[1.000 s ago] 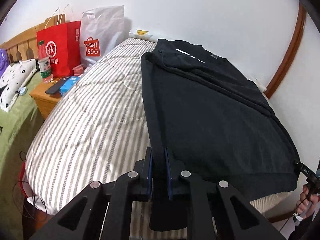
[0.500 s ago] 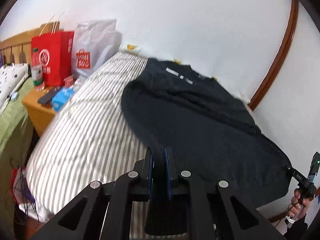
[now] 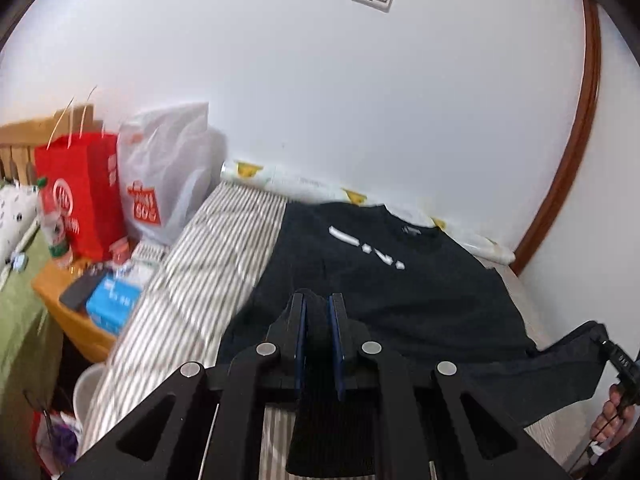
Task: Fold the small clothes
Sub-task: 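Lift the hem with both grippers and fold it over toward the collar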
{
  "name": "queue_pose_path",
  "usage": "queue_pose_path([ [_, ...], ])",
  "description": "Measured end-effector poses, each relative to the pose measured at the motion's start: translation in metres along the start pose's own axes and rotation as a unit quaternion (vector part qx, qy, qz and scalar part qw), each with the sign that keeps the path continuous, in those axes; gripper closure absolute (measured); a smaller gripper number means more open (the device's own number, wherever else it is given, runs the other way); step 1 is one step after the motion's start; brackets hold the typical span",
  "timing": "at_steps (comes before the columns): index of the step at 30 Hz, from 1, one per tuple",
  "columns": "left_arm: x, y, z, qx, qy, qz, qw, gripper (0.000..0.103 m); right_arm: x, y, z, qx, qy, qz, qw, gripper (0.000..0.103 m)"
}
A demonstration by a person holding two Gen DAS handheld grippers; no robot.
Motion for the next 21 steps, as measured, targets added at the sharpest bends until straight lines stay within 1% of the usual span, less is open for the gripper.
queue_pose_path([
  [5, 0.028, 0.015, 0.046, 0.030, 0.013, 0.033, 0.9989, 0.092, 0.036, 0.005, 0.053, -0.018, 0.009, 0.008, 1.000, 0.094],
  [8, 0.035, 0.024, 0.083, 0.043, 0.002, 0.050, 0.9978, 0.092, 0.046, 0.010, 0.086, -0.038, 0.008, 0.018, 0.999, 0.094],
  [10, 0.033, 0.029, 0.112, 0.043, -0.013, 0.056, 0.9974, 0.092, 0.049, 0.012, 0.114, -0.068, 0.004, 0.009, 0.998, 0.094],
  [12, 0.027, 0.031, 0.138, 0.033, -0.031, 0.054, 0.9975, 0.092, 0.046, 0.012, 0.139, -0.084, 0.001, -0.009, 0.996, 0.094],
  [15, 0.019, 0.025, 0.175, 0.047, -0.055, 0.052, 0.9960, 0.092, 0.034, 0.019, 0.176, -0.104, -0.016, -0.023, 0.994, 0.094],
  [17, 0.014, 0.017, 0.193, 0.048, -0.075, 0.044, 0.9951, 0.092, 0.025, 0.030, 0.200, -0.116, -0.036, -0.017, 0.992, 0.094],
  [20, 0.001, 0.004, 0.217, 0.042, -0.111, 0.018, 0.9927, 0.091, 0.010, 0.046, 0.225, -0.114, -0.064, 0.010, 0.991, 0.094],
  [21, -0.002, 0.002, 0.222, 0.037, -0.116, 0.010, 0.9925, 0.091, 0.006, 0.050, 0.231, -0.114, -0.069, 0.018, 0.991, 0.093],
])
Point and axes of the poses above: each gripper's, at about its wrist camera, not at the fingertips, and z roughly the way its jaws point, y to its right, x to its top, the point moved 8 cm from there along z, roughly the way its jaws point, and after that the axes turned 2 degrees about y, right-handed, at the moved point
